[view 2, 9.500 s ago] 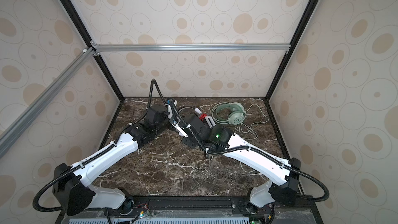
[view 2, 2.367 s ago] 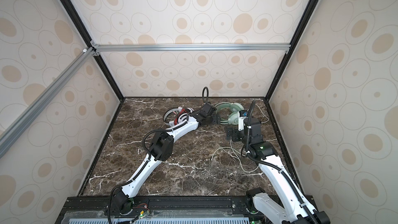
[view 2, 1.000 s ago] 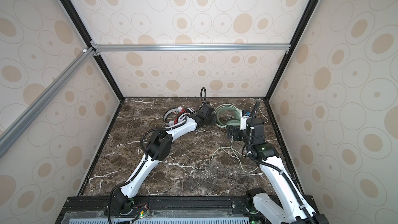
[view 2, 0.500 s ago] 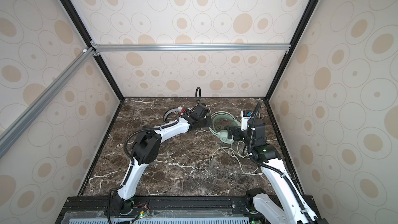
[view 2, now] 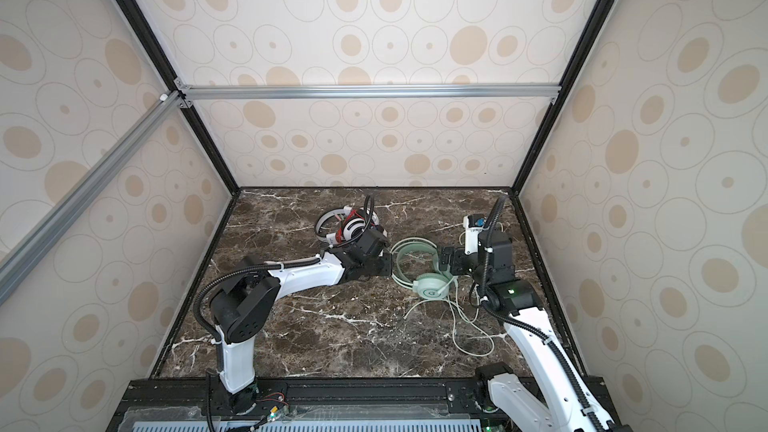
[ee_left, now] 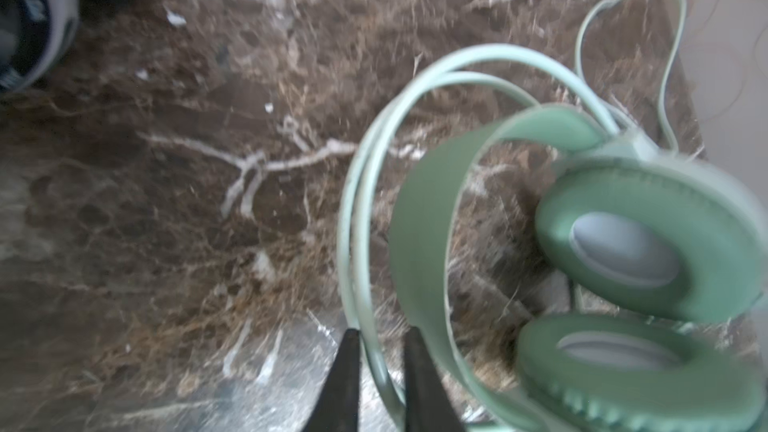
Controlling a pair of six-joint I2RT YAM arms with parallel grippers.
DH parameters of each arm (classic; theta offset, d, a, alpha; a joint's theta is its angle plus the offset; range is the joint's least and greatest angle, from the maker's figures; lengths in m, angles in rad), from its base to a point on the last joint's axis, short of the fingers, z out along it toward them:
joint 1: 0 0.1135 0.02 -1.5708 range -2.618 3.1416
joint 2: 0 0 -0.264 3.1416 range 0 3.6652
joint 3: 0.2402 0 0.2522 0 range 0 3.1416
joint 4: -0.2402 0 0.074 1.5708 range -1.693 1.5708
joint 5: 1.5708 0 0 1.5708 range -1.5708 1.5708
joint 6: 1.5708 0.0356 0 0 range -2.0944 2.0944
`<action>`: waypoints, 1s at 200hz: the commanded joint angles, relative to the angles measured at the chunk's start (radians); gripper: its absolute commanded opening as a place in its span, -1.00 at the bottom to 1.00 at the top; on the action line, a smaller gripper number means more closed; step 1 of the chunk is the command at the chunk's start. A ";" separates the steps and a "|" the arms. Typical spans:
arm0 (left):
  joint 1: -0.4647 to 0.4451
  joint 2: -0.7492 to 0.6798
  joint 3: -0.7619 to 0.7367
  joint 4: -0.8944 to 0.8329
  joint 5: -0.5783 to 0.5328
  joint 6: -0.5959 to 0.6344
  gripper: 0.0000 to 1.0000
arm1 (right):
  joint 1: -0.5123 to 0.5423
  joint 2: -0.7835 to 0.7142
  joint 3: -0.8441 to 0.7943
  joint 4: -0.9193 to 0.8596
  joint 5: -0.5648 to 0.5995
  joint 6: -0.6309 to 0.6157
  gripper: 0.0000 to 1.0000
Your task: Wrap the headphones
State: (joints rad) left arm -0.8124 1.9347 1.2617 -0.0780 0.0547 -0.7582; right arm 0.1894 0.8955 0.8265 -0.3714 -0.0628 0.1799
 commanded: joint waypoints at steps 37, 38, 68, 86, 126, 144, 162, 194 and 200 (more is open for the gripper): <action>-0.009 -0.104 0.035 -0.065 0.013 0.062 0.30 | -0.007 -0.012 0.025 -0.013 -0.013 0.011 0.99; -0.009 -0.104 0.037 -0.068 0.014 0.064 0.31 | -0.007 -0.012 0.025 -0.013 -0.013 0.011 0.99; -0.008 -0.061 0.155 -0.180 -0.035 0.134 0.58 | -0.007 -0.002 0.009 0.008 -0.020 0.018 0.99; -0.008 0.009 0.248 -0.247 -0.073 0.163 0.67 | -0.007 -0.002 0.006 0.013 -0.024 0.024 0.99; -0.003 0.188 0.492 -0.422 -0.152 0.241 0.69 | -0.007 -0.021 -0.023 0.043 -0.016 0.029 0.99; 0.002 0.272 0.606 -0.511 -0.167 0.294 0.69 | -0.007 -0.012 -0.029 0.047 -0.014 0.017 1.00; 0.002 0.340 0.704 -0.606 -0.173 0.332 0.69 | -0.007 -0.017 -0.036 0.055 -0.017 0.012 0.99; 0.001 0.392 0.760 -0.672 -0.134 0.374 0.66 | -0.007 -0.020 -0.059 0.082 -0.020 0.005 1.00; 0.002 0.401 0.765 -0.685 -0.141 0.380 0.65 | -0.007 -0.018 -0.061 0.085 -0.018 0.003 0.99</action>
State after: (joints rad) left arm -0.8146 2.3150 1.9530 -0.6334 -0.0761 -0.4484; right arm 0.1894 0.8890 0.7822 -0.3195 -0.0788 0.1940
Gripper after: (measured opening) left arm 0.836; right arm 0.996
